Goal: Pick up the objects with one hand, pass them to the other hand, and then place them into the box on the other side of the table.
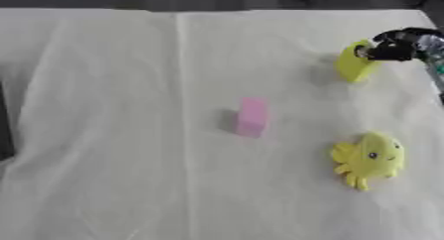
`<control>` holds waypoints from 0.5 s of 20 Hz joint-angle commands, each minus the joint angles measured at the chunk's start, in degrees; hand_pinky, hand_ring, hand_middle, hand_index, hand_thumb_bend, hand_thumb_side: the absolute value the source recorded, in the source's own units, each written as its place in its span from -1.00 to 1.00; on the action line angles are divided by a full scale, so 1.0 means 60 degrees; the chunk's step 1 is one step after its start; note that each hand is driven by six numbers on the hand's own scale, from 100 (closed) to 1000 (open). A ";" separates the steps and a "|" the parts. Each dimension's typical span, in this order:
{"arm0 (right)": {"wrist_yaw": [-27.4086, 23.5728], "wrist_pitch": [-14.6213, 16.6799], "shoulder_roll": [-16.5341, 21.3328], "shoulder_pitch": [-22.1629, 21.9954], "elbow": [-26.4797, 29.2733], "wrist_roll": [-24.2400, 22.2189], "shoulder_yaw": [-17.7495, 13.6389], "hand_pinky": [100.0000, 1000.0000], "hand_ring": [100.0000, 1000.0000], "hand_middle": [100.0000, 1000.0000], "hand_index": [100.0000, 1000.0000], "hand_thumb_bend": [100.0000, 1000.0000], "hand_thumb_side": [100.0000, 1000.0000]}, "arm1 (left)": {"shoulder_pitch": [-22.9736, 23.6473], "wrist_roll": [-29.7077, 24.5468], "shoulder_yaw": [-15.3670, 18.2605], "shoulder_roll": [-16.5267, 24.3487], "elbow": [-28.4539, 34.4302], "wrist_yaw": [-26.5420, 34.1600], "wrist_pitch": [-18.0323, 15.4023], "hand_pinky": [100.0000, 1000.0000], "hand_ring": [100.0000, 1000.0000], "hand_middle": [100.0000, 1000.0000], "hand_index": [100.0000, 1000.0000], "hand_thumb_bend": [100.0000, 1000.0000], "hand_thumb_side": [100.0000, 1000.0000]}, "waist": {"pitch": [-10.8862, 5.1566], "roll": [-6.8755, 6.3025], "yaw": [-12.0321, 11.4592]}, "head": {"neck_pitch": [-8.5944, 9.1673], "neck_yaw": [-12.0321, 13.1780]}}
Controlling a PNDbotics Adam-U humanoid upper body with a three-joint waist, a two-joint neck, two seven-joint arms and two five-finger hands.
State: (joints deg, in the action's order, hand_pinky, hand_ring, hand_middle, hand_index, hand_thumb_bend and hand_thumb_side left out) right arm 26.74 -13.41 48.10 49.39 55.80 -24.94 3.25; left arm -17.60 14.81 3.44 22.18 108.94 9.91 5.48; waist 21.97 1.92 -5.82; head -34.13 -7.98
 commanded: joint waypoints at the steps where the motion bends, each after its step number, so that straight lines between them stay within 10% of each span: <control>1: -0.0110 0.0059 0.0268 0.0096 0.0111 -0.0040 -0.0055 0.86 0.82 0.87 1.00 -0.83 0.47 | -0.0051 0.0009 0.0041 0.0138 0.0195 0.0010 0.0007 0.68 0.49 0.49 0.56 -0.93 0.69 | -0.0181 -0.0015 0.0013 | 0.0088 -0.0010; 10: -0.0573 0.0065 0.0324 0.0040 0.0307 -0.0064 -0.0036 0.85 0.80 0.87 1.00 -0.88 0.58 | -0.0025 0.0004 0.0040 0.0149 0.0187 0.0000 0.0022 0.68 0.49 0.48 0.56 -0.92 0.70 | -0.0179 0.0007 0.0034 | 0.0056 -0.0009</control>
State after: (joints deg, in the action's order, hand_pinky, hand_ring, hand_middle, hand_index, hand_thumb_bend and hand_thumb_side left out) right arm 23.90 -12.93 48.10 48.99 56.59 -25.46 3.31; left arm -17.56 14.81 3.45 22.18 108.95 9.92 5.50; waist 21.98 1.95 -5.71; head -34.13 -7.98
